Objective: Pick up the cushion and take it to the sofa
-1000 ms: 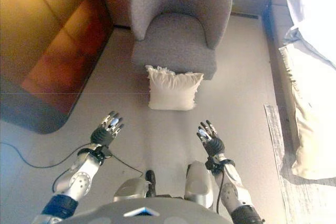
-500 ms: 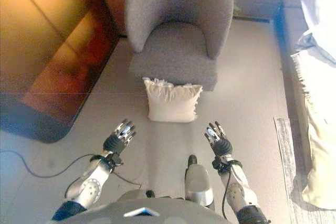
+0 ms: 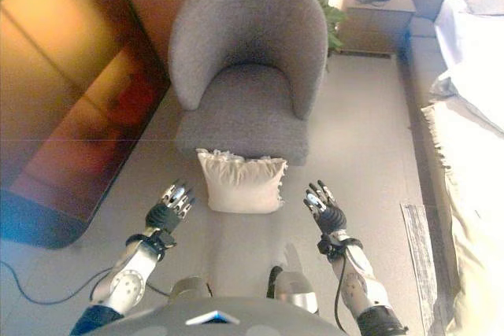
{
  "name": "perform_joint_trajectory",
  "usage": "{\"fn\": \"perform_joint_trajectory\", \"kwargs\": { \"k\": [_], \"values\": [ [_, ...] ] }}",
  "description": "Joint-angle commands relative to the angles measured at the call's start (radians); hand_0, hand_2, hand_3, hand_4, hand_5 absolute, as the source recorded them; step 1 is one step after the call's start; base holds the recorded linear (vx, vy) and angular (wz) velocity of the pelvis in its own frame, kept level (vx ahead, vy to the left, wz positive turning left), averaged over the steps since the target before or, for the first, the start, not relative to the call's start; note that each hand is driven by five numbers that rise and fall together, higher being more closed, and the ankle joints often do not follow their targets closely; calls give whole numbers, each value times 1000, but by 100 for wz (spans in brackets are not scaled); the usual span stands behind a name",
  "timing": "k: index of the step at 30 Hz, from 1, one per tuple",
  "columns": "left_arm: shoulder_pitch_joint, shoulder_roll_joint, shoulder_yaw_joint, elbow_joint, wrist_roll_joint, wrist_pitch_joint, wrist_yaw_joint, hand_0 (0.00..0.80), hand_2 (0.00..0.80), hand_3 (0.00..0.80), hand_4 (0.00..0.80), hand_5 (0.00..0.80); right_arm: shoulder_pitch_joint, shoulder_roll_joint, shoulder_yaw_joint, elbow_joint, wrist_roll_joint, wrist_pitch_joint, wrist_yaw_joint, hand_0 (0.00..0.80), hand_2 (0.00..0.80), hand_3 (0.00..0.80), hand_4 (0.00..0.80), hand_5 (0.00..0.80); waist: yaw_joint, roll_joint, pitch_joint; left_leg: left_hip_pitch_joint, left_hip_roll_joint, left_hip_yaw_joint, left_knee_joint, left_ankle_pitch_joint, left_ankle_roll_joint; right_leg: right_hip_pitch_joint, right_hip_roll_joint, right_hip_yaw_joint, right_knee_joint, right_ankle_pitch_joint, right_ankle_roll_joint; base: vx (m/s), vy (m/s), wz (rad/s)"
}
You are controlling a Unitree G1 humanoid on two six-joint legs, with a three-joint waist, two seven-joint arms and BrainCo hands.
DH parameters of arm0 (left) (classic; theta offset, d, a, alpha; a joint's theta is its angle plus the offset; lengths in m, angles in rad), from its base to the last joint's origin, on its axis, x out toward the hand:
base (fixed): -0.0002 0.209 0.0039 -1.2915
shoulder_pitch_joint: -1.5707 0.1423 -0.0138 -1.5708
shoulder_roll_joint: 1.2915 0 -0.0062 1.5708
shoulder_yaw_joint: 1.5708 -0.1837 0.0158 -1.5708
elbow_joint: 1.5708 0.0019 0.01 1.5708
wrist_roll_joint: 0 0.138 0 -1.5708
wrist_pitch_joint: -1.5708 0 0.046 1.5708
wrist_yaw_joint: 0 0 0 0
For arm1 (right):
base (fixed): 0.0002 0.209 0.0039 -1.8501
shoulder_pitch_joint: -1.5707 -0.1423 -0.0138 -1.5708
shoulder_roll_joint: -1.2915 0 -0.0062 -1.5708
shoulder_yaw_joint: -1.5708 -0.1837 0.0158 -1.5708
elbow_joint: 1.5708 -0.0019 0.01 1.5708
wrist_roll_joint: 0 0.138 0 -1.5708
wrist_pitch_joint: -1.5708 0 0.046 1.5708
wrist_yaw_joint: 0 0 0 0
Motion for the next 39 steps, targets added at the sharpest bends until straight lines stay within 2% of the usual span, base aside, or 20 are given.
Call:
{"fn": "perform_joint_trajectory", "kwargs": {
  "k": [1, 3, 8, 13, 16, 18, 20, 21, 22, 23, 24, 25, 27, 29, 31, 33, 35, 36, 37, 39],
  "values": [
    [-19, 8, 22, -75, -31, -32, -35, 0, 0, 0, 0, 0, 36, 2, -35, -97, 24, -51, 18, 0, 0, 0, 0, 0, 19, 12, 36, -43, 1, -84, -177, 241, -37, 81, -17, 123, -35, 3, 128, 306, 82, 0],
    [-10, -5, 23, -73, -29, -38, -34, 0, 0, 0, 0, 0, 41, 3, -39, -75, 17, -35, 20, 0, 0, 0, 0, 0, 38, 7, 35, -61, 3, -134, -247, 246, -37, 117, -14, 158, -38, -19, 132, 310, 62, -26],
    [6, -9, 21, -74, -40, -33, -61, 0, 0, 0, 0, 0, 57, -1, -58, -56, 7, -25, 30, 0, 0, 0, 0, 0, 31, 24, 29, -45, 41, -125, -258, 237, -38, 137, -3, 174, -6, -72, 124, 260, 84, -52],
    [29, 0, 4, -89, -53, -57, -60, 0, 0, 0, 0, 0, 77, -8, -83, -69, 26, -20, 44, 0, 0, 0, 0, 0, 32, 29, 28, -42, 33, -166, -260, 204, -33, 131, -2, 194, 42, -113, 128, 300, 176, -18],
    [28, 16, -8, -94, -61, -72, -70, 0, 0, 0, 0, 0, 69, -7, -76, -66, 31, -22, 47, 0, 0, 0, 0, 0, 46, 23, 33, -73, 3, -196, -214, 170, -24, 131, -17, 201, 66, -130, 140, 320, 242, 1],
    [16, 32, -12, -94, -54, -74, -74, 0, 0, 0, 0, 0, 51, 0, -57, -52, 36, -31, 39, 0, 0, 0, 0, 0, 59, 15, 37, -100, -28, -218, -159, 135, -13, 123, -49, 196, 97, -139, 162, 299, 263, -12],
    [9, 53, -7, -90, -35, -67, -82, 0, 0, 0, 0, 0, 57, 9, -60, -58, 70, -25, 35, 0, 0, 0, 0, 0, 68, -1, 37, -142, -58, -206, -62, 98, -2, 136, -90, 179, 116, -132, 190, 337, 250, -1],
    [11, 62, -1, -92, -26, -65, -87, 0, 0, 0, 0, 0, 61, 12, -60, -64, 85, -22, 40, 0, 0, 0, 0, 0, 74, -7, 35, -144, -70, -206, -51, 85, 10, 137, -111, 170, 131, -116, 208, 455, 308, 19],
    [21, 76, 10, -96, -4, -71, -87, 0, 0, 0, 0, 0, 67, 18, -58, -72, 74, -21, 31, 0, 0, 0, 0, 0, 79, -15, 27, -126, -95, -199, -59, 65, 40, 122, -149, 163, 184, -59, 237, 381, 271, 17],
    [23, 81, 17, -98, -3, -67, -89, 0, 0, 0, 0, 0, 66, 20, -59, -77, 74, -21, 31, 0, 0, 0, 0, 0, 81, -17, 24, -116, -108, -192, -62, 58, 52, 114, -163, 163, 212, -33, 244, 422, 333, 11],
    [22, 89, 27, -98, -5, -56, -94, 0, 0, 0, 0, 0, 65, 28, -59, -86, 78, -27, 33, 0, 0, 0, 0, 0, 85, -18, 15, -101, -136, -183, -70, 42, 78, 104, -178, 162, 269, 19, 247, 305, 257, 1],
    [23, 93, 29, -96, 0, -54, -95, 0, 0, 0, 0, 0, 66, 32, -57, -89, 76, -34, 31, 0, 0, 0, 0, 0, 87, -19, 10, -95, -148, -179, -74, 35, 88, 99, -183, 160, 296, 38, 247, 354, 302, -6],
    [14, 105, 31, -78, 29, -52, -96, 0, 0, 0, 0, 0, 60, 50, -50, -93, 78, -61, -6, 0, 0, 0, 0, 0, 90, -5, -5, -62, -178, -167, -80, 1, 123, 37, -203, 142, 455, 102, 235, 333, 312, -20],
    [10, 112, 47, -73, 35, -43, -100, 0, 0, 0, 0, 0, 61, 63, -48, -91, 77, -66, -22, 0, 0, 0, 0, 0, 93, 7, -5, -32, -192, -153, -77, -19, 131, -25, -237, 111, 499, 114, 216, 299, 249, -24],
    [7, 116, 60, -80, 35, -29, -99, 0, 0, 0, 0, 0, 64, 67, -51, -84, 60, -67, -30, 0, 0, 0, 0, 0, 95, 9, -4, -24, -199, -143, -73, -25, 130, -36, -245, 87, 463, 102, 206, 213, 94, -21],
    [3, 124, 77, -92, 19, -10, -86, 0, 0, 0, 0, 0, 73, 71, -54, -67, 40, -77, -25, 0, 0, 0, 0, 0, 87, 3, 3, -1, -213, -130, -70, -36, 119, -56, -239, 53, 310, 101, 205, 247, -36, -43],
    [0, 121, 75, -87, 3, -16, -65, 0, 0, 0, 0, 0, 79, 67, -59, -65, 38, -78, -20, 0, 0, 0, 0, 0, 67, -9, 15, 21, -214, -116, -62, -55, 106, -77, -240, 46, 163, 121, 211, 225, -93, -29],
    [0, 121, 75, -87, 3, -16, -65, 0, 0, 0, 0, 0, 79, 67, -59, -65, 38, -78, -19, 0, 0, 0, 0, 0, 67, -8, 17, 23, -213, -116, -61, -56, 105, -74, -239, 44, 161, 122, 211, 250, -145, -26],
    [0, 118, 67, -87, 2, -26, -54, 0, 0, 0, 0, 0, 78, 55, -63, -73, 41, -70, -21, 0, 0, 0, 0, 0, 48, -23, 26, 40, -215, -103, -52, -83, 96, -94, -238, 59, 43, 162, 230, 285, -144, -17],
    [4, 114, 55, -102, 8, -24, -56, 0, 0, 0, 0, 0, 69, 46, -62, -73, 47, -64, -23, 0, 0, 0, 0, 0, 27, -42, 33, 65, -227, -103, -53, -118, 95, -134, -242, 98, -41, 242, 260, 382, -179, -12]
  ]
}}
